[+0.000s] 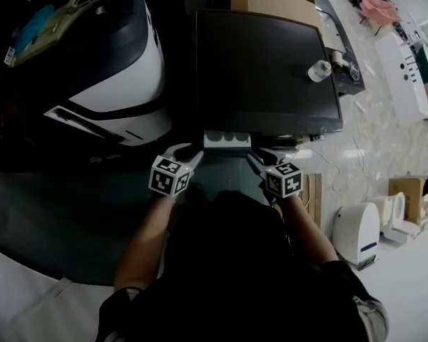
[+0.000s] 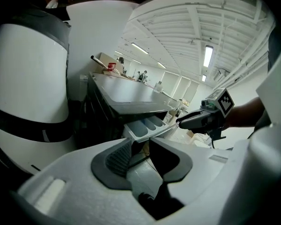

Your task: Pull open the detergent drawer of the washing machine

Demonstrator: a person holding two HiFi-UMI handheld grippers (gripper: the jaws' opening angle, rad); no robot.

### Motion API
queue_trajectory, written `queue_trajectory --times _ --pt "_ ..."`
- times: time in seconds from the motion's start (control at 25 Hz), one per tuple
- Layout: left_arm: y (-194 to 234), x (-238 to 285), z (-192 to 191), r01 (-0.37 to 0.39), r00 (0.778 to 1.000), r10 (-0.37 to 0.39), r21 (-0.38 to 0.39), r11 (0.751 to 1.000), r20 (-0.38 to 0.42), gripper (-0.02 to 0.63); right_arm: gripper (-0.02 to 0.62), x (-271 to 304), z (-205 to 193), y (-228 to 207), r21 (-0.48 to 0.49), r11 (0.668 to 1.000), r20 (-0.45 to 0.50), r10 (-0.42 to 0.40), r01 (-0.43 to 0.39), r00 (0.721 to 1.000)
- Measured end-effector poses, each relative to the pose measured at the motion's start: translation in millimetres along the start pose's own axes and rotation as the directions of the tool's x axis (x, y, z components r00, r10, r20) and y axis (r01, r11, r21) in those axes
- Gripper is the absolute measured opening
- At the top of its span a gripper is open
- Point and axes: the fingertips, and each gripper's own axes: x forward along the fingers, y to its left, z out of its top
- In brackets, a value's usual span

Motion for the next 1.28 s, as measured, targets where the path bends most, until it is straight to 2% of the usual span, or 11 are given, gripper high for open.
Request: queue_trajectory --times 0.36,0.72,1.28 --pt "-24 -13 -20 -0.046 0.999 0.046 -0.046 0.998 -0.001 0.124 0.131 -20 -24 14 -0.019 0.997 -0.043 0.072 -0.073 0.996" --pt "-50 -28 -44 -0.079 0.997 0.079 -0.073 0.994 -0.013 0.124 0.127 -41 -51 28 -0.019 0.991 -0.046 0.132 -0.133 0.99" --pt "-72 -38 -60 -0.139 0.99 0.14 -0.118 0.983 0.002 0.127 0.118 -58 -70 36 -0.039 0.982 -0.059 0.184 -0.187 0.981"
